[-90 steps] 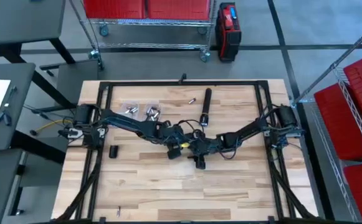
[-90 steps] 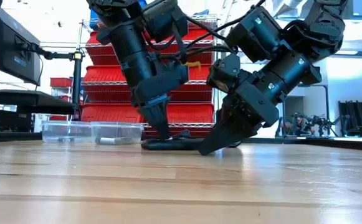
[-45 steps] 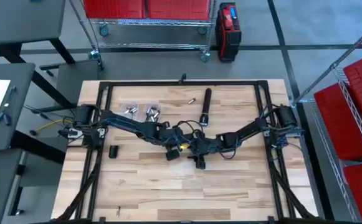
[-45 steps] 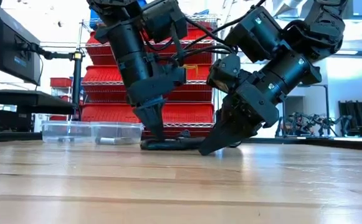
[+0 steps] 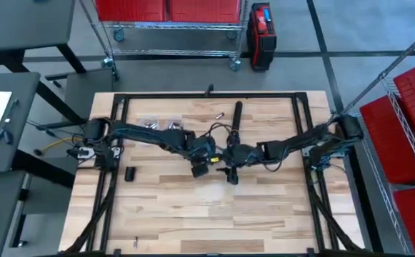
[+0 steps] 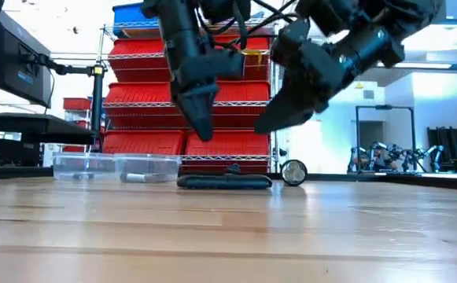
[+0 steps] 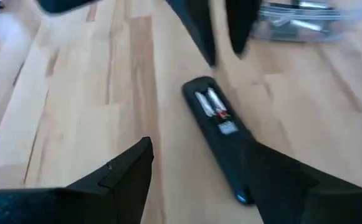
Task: Insert battery
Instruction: Close the remote control battery compartment
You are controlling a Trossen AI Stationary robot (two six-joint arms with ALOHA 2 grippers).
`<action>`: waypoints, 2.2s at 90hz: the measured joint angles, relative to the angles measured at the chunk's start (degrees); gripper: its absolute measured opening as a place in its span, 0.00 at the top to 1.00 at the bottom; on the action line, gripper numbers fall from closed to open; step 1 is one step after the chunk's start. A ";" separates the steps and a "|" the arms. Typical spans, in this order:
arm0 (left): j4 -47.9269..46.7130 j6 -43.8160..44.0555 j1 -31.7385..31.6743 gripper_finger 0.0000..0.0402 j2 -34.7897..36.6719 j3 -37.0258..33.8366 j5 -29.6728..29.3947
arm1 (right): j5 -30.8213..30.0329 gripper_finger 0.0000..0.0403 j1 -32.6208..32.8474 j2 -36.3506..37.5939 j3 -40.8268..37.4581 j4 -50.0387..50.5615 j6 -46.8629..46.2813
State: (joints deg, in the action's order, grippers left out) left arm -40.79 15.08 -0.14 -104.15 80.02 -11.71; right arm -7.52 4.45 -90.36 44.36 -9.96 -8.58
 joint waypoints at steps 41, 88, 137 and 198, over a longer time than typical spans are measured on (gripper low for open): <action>-17.84 13.48 -0.85 0.55 22.66 -8.45 2.59 | -0.03 0.43 -6.22 8.56 0.02 9.83 -4.72; -20.00 50.93 4.17 0.55 39.73 -38.07 8.88 | 0.01 0.43 -11.27 8.56 0.02 11.44 -11.50; -17.95 48.15 6.48 0.55 27.86 -41.54 14.63 | 0.03 0.43 -12.30 8.49 0.02 13.23 -11.52; -9.41 45.99 10.97 0.98 22.34 -43.94 16.68 | 0.01 0.43 -12.33 8.49 0.02 13.10 -11.37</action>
State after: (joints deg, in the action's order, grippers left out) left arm -50.20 61.08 10.83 -81.81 36.08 4.97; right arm -7.51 -7.88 -81.87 44.38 3.14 -19.95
